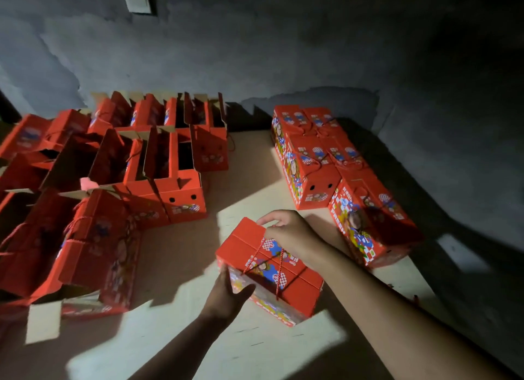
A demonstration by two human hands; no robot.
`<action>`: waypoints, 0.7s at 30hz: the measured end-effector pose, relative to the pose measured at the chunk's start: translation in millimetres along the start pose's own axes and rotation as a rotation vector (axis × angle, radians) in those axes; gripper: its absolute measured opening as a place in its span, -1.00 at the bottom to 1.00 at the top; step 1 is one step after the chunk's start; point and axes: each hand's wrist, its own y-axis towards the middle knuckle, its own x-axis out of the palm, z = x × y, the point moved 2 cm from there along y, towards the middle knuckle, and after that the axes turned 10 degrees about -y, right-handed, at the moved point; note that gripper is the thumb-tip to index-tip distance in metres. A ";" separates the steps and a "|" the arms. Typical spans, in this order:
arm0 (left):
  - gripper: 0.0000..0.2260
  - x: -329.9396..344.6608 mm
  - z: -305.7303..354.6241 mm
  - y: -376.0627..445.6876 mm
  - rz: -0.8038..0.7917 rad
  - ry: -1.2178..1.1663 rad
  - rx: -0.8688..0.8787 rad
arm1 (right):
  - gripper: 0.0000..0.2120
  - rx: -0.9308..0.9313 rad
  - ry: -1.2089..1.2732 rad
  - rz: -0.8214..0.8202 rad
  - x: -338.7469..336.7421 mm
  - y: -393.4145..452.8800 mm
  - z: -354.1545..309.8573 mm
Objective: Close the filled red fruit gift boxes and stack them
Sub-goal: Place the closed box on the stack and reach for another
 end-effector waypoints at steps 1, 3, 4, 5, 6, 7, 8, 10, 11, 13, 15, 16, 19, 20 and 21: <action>-0.31 12.1 4.7 2.3 -0.024 0.012 -0.001 | -0.73 0.005 0.002 0.011 -6.3 1.8 3.3; -0.24 35.6 10.9 6.8 -0.079 0.015 -0.022 | -0.74 0.016 -0.004 0.056 -20.0 5.7 9.5; -0.25 46.8 12.7 8.7 -0.114 0.006 -0.026 | -0.75 0.019 -0.011 0.090 -27.3 7.6 12.6; -0.28 57.4 14.5 10.6 -0.143 -0.001 -0.019 | -0.76 0.019 -0.018 0.125 -34.5 9.7 15.4; -0.30 66.9 17.0 11.7 -0.165 0.001 -0.011 | -0.77 0.018 -0.017 0.147 -41.5 12.4 17.8; -0.29 75.5 20.3 13.0 -0.190 0.000 -0.005 | -0.77 0.017 -0.002 0.153 -47.5 16.0 20.2; -0.28 83.3 23.9 14.9 -0.222 -0.003 0.003 | -0.76 0.015 0.021 0.148 -53.2 20.3 22.8; -0.22 96.7 29.3 20.9 -0.282 0.001 0.009 | -0.75 0.012 0.055 0.138 -63.8 29.1 27.8; -0.19 102.9 31.1 23.7 -0.301 -0.002 0.001 | -0.75 0.016 0.061 0.139 -69.0 33.5 30.7; -0.07 114.2 34.3 29.2 -0.314 0.002 -0.026 | -0.74 0.025 0.066 0.148 -78.9 41.1 37.9; 0.04 124.7 38.0 36.4 -0.298 0.027 -0.074 | -0.73 0.034 0.079 0.151 -88.0 47.4 43.9; 0.05 129.8 39.9 40.8 -0.286 0.034 -0.097 | -0.72 0.037 0.087 0.152 -92.4 50.4 46.3; -0.02 144.4 44.9 56.0 -0.232 0.017 -0.165 | -0.71 0.033 0.131 0.141 -102.7 60.5 51.3; -0.05 148.8 46.9 60.8 -0.216 -0.004 -0.181 | -0.71 0.037 0.146 0.139 -106.0 64.0 53.0; -0.09 153.0 48.3 66.0 -0.205 -0.030 -0.190 | -0.71 0.042 0.156 0.139 -109.1 67.8 54.6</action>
